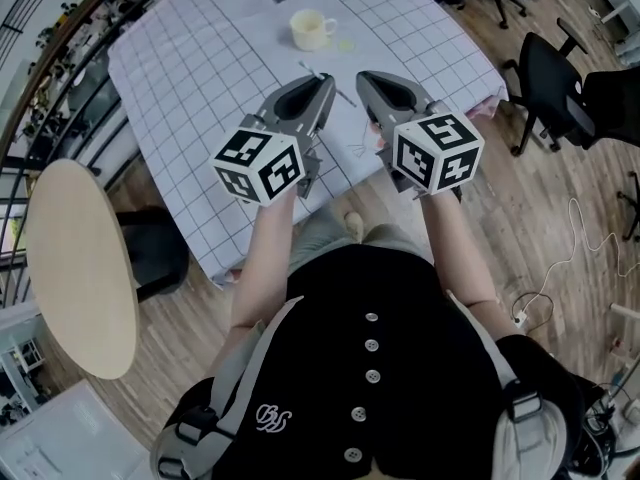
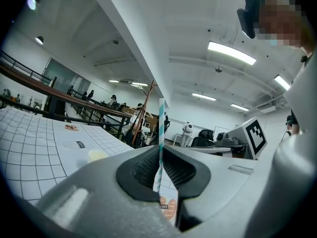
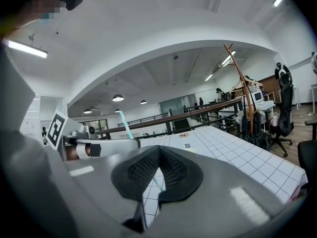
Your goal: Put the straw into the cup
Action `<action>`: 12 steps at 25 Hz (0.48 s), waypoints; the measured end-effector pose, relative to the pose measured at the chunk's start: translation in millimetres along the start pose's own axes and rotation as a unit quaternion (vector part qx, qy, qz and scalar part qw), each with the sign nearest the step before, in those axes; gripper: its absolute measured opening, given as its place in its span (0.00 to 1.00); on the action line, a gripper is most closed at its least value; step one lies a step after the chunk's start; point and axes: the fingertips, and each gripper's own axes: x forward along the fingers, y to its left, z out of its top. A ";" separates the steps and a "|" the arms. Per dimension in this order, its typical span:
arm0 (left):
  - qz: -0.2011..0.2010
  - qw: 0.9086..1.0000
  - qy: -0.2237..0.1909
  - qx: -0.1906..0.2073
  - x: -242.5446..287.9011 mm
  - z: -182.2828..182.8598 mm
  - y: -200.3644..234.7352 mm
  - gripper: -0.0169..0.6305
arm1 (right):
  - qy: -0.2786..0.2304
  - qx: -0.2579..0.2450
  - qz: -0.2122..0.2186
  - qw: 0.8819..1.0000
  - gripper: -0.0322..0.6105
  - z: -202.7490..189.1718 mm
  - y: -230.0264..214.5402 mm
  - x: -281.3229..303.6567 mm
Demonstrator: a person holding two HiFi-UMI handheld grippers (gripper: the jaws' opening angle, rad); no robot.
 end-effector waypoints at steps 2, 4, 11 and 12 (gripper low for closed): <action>0.006 1.000 0.003 -0.003 -0.3 -3.0 5.8 0.06 | 0.002 0.001 0.003 1.000 0.05 -2.0 -0.3 3.0; 0.012 1.000 0.003 -0.004 -0.2 -4.4 10.9 0.06 | 0.004 0.002 0.007 1.000 0.05 -4.5 -1.1 5.0; 0.020 1.000 0.013 -0.007 14.4 0.2 33.2 0.06 | 0.008 0.015 0.009 1.000 0.05 -2.3 -19.3 21.5; 0.021 1.000 0.014 -0.007 17.2 1.7 36.9 0.06 | 0.009 0.017 0.008 1.000 0.05 -1.2 -22.7 24.8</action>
